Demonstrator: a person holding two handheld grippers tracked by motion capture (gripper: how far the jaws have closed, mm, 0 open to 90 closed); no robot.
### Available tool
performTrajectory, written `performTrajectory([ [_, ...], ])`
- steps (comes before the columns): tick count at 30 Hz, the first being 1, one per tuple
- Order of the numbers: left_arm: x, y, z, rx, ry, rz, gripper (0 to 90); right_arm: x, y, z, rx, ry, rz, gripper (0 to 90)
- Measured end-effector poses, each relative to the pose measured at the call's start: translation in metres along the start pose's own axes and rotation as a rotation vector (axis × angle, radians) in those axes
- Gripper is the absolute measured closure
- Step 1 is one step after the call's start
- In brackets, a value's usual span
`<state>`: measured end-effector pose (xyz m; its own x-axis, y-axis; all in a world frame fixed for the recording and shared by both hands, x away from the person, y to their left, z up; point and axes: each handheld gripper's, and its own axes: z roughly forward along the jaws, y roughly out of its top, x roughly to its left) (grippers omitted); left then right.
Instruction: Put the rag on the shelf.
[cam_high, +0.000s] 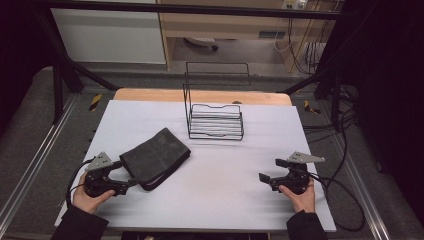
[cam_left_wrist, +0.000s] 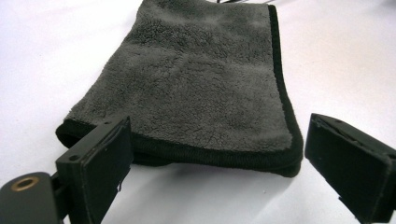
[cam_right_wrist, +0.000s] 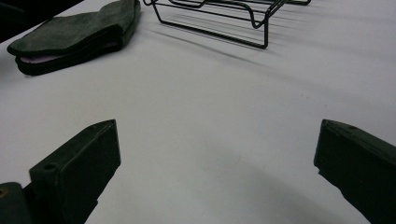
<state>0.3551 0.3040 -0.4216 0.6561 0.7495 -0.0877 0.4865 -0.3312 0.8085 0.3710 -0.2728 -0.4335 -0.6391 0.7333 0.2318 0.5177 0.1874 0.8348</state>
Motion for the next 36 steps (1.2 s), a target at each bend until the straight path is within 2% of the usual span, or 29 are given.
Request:
performTrajectory([
  [8, -0.005, 0.006, -0.001, 0.0, 0.0, 0.0, 7.8, 0.001, -0.001, 0.0, 0.003, -0.005, -0.004, 1.1],
  [13, -0.011, 0.012, -0.001, 0.013, 0.0, 0.017, 8.0, 0.002, -0.001, 0.001, 0.007, -0.011, -0.01, 1.1],
  [18, -0.021, 0.022, -0.001, 0.027, 0.008, 0.029, 12.5, 0.003, -0.001, 0.002, 0.012, -0.015, -0.012, 1.2],
  [20, -0.027, 0.027, 0.0, 0.038, -0.009, 0.05, 18.1, 0.003, -0.001, 0.003, 0.017, -0.017, -0.016, 1.2],
  [24, -0.04, 0.038, 0.008, 0.066, -0.031, 0.07, 28.3, 0.004, -0.001, 0.004, 0.023, -0.017, -0.021, 1.3],
  [26, -0.047, 0.04, 0.019, 0.117, -0.031, 0.093, 32.8, 0.004, -0.002, 0.004, 0.023, -0.019, -0.023, 1.3],
  [27, -0.047, 0.04, 0.019, 0.117, -0.031, 0.093, 34.2, 0.004, -0.002, 0.004, 0.023, -0.019, -0.023, 1.3],
  [30, -0.047, 0.031, 0.035, 0.182, -0.038, 0.088, 39.4, 0.004, -0.002, 0.004, 0.026, -0.018, -0.023, 1.4],
  [31, -0.047, 0.031, 0.035, 0.182, -0.038, 0.088, 41.2, 0.004, -0.002, 0.005, 0.027, -0.018, -0.022, 1.4],
  [33, -0.047, 0.026, 0.039, 0.214, -0.048, 0.089, 42.1, 0.004, -0.002, 0.005, 0.031, -0.019, -0.025, 1.4],
  [36, -0.046, 0.021, 0.041, 0.225, -0.037, 0.096, 43.5, 0.004, -0.002, 0.005, 0.035, -0.022, -0.025, 1.5],
])
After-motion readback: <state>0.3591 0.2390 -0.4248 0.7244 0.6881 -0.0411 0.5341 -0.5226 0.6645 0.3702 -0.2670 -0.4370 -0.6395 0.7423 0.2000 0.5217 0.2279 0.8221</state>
